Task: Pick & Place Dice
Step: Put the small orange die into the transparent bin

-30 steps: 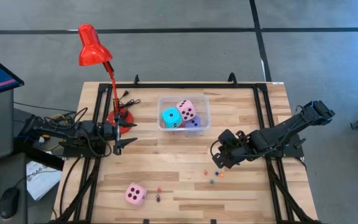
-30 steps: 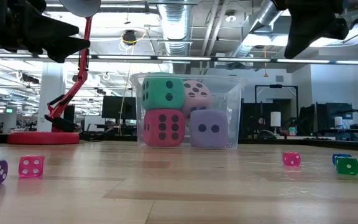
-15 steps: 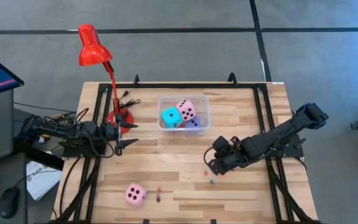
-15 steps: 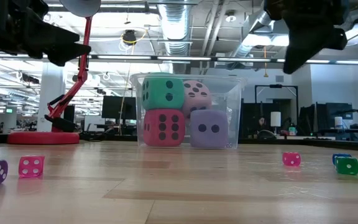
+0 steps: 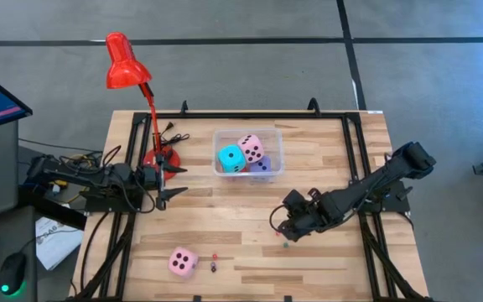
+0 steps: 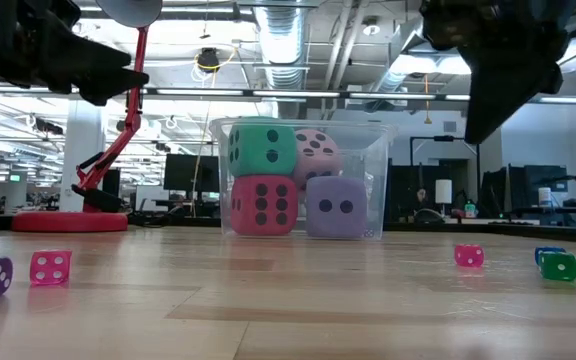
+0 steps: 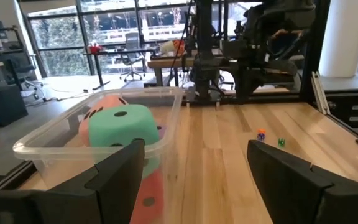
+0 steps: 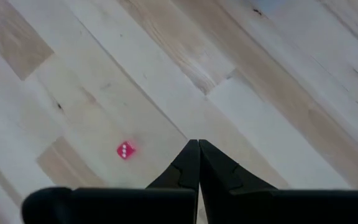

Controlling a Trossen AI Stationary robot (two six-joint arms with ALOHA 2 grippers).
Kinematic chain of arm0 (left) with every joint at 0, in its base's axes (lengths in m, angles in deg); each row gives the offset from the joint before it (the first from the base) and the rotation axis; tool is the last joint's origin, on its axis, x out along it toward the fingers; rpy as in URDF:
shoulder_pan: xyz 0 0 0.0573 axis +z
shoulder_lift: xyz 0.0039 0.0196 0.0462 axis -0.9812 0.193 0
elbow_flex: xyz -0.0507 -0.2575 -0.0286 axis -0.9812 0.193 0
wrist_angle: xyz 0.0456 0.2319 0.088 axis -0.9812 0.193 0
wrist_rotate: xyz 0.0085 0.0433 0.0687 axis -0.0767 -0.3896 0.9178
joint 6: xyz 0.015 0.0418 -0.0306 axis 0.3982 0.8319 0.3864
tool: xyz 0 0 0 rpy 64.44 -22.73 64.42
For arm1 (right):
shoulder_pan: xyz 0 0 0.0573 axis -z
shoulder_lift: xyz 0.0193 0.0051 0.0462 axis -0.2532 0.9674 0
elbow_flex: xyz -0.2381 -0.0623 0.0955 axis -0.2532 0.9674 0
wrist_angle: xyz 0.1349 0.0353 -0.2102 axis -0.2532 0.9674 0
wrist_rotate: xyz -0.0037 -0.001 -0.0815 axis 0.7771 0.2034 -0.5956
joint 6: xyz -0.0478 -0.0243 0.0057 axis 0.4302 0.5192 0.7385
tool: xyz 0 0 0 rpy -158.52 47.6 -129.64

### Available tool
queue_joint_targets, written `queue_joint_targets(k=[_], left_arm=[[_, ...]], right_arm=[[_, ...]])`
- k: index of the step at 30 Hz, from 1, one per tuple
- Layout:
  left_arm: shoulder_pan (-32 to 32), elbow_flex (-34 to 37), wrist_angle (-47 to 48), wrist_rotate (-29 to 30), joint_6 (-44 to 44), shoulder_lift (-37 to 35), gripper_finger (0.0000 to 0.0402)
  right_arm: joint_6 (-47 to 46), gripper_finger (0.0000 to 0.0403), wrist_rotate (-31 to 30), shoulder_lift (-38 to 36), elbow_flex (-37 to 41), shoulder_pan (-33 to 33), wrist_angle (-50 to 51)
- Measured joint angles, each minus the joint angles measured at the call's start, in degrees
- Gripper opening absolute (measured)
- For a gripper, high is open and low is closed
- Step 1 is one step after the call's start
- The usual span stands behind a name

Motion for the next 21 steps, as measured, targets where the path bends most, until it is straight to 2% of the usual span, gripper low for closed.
queue_joint_targets(k=[21], left_arm=[[0.0, 0.0, -0.2, -0.1, 0.0, 0.0, 0.0274]], right_arm=[[0.0, 0.0000, 0.0, -0.3, 0.0, -0.1, -0.1]])
